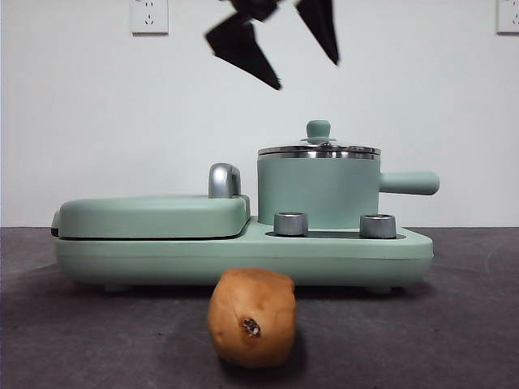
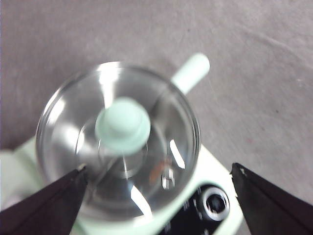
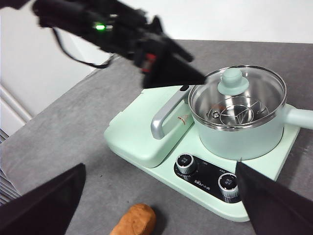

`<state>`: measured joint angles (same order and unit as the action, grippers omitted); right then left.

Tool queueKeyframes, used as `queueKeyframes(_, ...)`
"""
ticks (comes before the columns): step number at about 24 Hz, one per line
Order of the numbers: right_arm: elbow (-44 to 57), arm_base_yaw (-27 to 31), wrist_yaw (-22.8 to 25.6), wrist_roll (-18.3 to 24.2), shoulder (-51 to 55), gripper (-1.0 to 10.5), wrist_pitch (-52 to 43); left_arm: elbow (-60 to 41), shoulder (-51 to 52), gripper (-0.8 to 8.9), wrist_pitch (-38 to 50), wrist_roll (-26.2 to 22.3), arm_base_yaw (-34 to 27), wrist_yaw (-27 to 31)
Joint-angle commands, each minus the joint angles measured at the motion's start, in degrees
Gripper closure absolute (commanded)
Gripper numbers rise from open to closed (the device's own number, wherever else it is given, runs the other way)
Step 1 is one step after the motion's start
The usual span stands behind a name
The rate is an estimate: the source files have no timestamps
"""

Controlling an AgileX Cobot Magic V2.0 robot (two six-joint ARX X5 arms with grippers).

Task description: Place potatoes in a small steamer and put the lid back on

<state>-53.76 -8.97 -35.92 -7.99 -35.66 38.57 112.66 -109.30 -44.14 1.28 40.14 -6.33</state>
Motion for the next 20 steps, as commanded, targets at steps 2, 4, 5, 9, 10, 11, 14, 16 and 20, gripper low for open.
queueKeyframes(2, -1.0, -0.2, -0.1, -1.5, -0.2, 4.6, -0.3, 7.1, -6.4, 3.49, 0.6, -0.1, 0.8, 0.6)
queueKeyframes(4, -1.0, -0.2, -0.1, -2.1, -0.2, 4.6, -0.3, 8.8, -9.2, 3.50, 1.1, 0.8, 0.8, 1.8)
queueKeyframes(5, -1.0, -0.2, -0.1, -2.1, -0.2, 4.6, -0.3, 8.9, -10.1, 3.50, 1.9, 1.3, 0.7, 2.0)
queueKeyframes(9, -1.0, -0.2, -0.1, -2.1, -0.2, 4.6, -0.3, 8.9, -12.3, 3.59, 4.8, 2.6, 0.7, 2.2)
queueKeyframes(10, -1.0, -0.2, -0.1, -2.1, -0.2, 4.6, -0.3, 8.9, -12.6, 3.76, 5.2, 2.9, 0.7, 2.4)
queueKeyframes(11, -1.0, -0.2, -0.1, -2.1, -0.2, 4.6, -0.3, 8.9, -12.9, 3.96, 5.2, 3.2, 0.7, 2.9)
queueKeyframes(14, -1.0, -0.2, -0.1, -2.1, -0.2, 4.6, -0.3, 8.9, -13.8, 4.10, 4.9, 3.9, 0.7, 3.1)
queueKeyframes(16, -1.0, -0.2, -0.1, -2.1, -0.2, 4.6, -0.3, 8.9, -14.3, 4.10, 4.9, 4.0, 0.7, 3.1)
queueKeyframes(20, -1.0, -0.2, -0.1, -2.1, -0.2, 4.6, -0.3, 8.9, -15.3, 4.58, 4.9, 4.0, 0.7, 4.5)
